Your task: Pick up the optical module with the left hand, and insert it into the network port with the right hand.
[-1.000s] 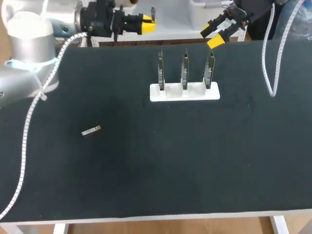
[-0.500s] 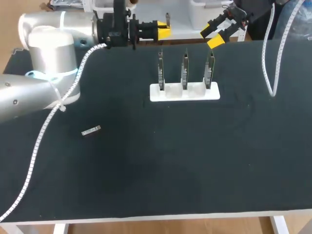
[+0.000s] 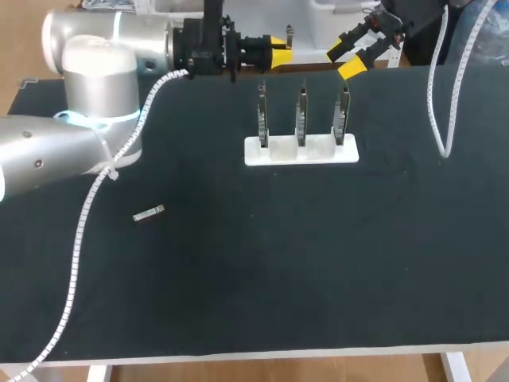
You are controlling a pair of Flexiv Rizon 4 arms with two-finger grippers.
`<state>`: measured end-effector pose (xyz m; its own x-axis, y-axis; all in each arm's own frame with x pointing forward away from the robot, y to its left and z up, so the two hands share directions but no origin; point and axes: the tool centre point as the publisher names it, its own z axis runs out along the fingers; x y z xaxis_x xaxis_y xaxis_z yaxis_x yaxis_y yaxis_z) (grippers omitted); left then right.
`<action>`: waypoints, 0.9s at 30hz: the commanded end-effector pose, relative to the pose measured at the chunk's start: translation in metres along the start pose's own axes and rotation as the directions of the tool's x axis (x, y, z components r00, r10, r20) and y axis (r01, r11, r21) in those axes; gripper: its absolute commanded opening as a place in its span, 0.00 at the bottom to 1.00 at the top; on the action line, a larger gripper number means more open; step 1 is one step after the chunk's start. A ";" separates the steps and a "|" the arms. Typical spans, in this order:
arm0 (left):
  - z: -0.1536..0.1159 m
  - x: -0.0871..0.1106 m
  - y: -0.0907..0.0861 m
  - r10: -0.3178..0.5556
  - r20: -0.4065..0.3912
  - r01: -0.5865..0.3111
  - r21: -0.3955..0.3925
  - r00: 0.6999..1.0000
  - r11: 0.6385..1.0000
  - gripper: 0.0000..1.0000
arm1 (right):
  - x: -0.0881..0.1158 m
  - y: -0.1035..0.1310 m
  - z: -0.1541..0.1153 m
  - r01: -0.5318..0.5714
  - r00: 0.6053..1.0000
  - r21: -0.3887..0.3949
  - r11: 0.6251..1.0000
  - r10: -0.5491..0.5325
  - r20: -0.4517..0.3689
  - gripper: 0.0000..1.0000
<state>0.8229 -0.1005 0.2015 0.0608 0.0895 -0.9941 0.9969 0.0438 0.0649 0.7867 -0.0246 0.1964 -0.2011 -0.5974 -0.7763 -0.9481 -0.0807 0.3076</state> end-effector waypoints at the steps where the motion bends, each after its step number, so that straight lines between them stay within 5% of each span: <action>1: 0.001 0.008 0.007 -0.019 0.034 0.019 0.002 0.999 1.000 0.00 | 0.000 0.001 0.000 0.001 1.000 0.002 1.000 -0.001 0.001 1.00; 16: 0.016 0.007 0.005 0.006 0.013 -0.007 0.071 1.000 0.997 0.00 | 0.000 0.001 0.000 0.001 1.000 0.002 1.000 -0.001 0.001 1.00; 27: 0.024 0.011 0.005 -0.061 0.058 0.055 0.103 0.996 0.993 0.00 | 0.000 0.001 0.000 0.001 1.000 0.002 1.000 -0.001 0.001 1.00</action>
<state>0.8218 -0.1198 0.1920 0.0041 0.0365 -0.9993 0.9992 -0.0406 0.0026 0.7867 -0.0246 0.1964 -0.2011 -0.5974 -0.7763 -0.9481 -0.0807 0.3077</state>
